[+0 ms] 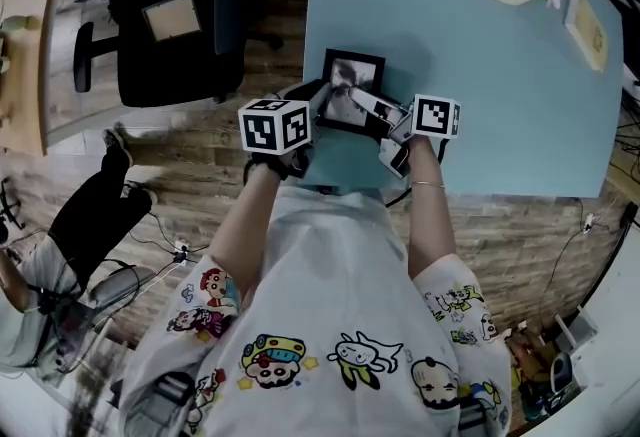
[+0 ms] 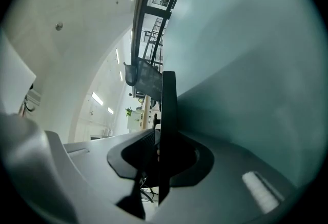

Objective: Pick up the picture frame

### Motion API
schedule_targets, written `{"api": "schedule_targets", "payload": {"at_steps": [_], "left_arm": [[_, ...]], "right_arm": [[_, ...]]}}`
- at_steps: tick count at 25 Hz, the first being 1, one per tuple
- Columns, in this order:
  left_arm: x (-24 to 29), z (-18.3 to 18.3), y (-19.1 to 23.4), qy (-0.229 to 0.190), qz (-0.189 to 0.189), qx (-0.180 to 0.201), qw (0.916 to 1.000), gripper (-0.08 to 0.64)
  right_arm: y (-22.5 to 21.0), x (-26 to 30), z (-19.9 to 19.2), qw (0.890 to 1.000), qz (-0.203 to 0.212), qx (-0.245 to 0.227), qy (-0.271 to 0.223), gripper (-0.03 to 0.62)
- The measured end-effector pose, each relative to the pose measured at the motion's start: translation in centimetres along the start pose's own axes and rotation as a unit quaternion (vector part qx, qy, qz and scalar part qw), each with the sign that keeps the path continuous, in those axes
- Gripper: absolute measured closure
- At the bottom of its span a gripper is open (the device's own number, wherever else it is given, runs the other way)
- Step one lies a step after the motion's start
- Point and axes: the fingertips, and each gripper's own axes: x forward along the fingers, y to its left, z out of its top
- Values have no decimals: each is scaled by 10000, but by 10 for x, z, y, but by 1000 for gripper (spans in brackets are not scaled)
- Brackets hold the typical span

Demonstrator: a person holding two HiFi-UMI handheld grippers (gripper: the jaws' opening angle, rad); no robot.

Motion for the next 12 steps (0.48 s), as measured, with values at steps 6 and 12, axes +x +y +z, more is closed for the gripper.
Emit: {"api": "schedule_targets", "payload": {"at_steps": [6,12], "left_arm": [[0,0,-1,4,-29,-25,10000,491],[1,0,0,-27,-43,-43,10000,491]], "right_arm": [[-4,2,2,9998,-110,69,-158,559],[-7,3,2,9997,-157,51,-156,568]]}}
